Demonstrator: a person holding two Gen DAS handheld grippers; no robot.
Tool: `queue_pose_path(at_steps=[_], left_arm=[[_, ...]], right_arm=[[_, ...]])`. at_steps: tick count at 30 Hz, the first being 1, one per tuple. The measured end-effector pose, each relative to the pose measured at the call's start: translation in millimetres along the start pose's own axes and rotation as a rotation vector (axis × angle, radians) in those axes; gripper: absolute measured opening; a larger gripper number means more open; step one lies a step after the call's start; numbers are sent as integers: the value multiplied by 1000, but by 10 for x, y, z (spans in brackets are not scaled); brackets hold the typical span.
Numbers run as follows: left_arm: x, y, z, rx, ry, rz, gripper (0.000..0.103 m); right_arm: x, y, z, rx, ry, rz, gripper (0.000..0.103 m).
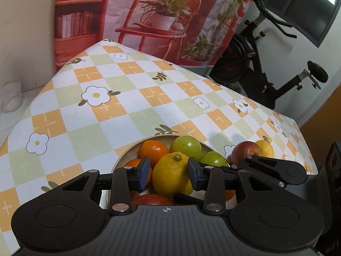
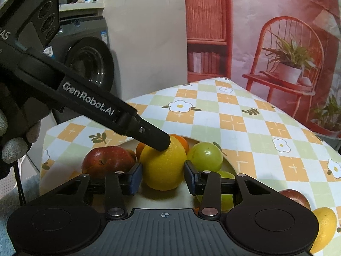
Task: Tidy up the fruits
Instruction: 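Open both tools to set the lemon on the plate and withdraw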
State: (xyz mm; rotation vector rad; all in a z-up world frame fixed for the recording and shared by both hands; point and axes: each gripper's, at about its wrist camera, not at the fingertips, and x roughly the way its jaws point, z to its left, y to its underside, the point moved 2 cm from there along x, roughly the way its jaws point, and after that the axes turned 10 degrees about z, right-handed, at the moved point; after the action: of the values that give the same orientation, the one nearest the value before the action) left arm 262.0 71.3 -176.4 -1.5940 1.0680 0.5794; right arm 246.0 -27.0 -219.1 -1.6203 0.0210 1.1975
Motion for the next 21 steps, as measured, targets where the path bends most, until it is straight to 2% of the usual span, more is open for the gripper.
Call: queue_pose_path(at_steps=[8,16,21], left_arm=[[-32,39,-55,2,-40,-14,43],[-73,85,-105,-9,-80,-27,43],[-99,134,-151,-18,-109,-28,43]], right_arm=[[-273,143,-111,42,24,-62,38],[-781,581,-383,127,123,-176,39],[-1025,910,-655,217,181,-217,39]])
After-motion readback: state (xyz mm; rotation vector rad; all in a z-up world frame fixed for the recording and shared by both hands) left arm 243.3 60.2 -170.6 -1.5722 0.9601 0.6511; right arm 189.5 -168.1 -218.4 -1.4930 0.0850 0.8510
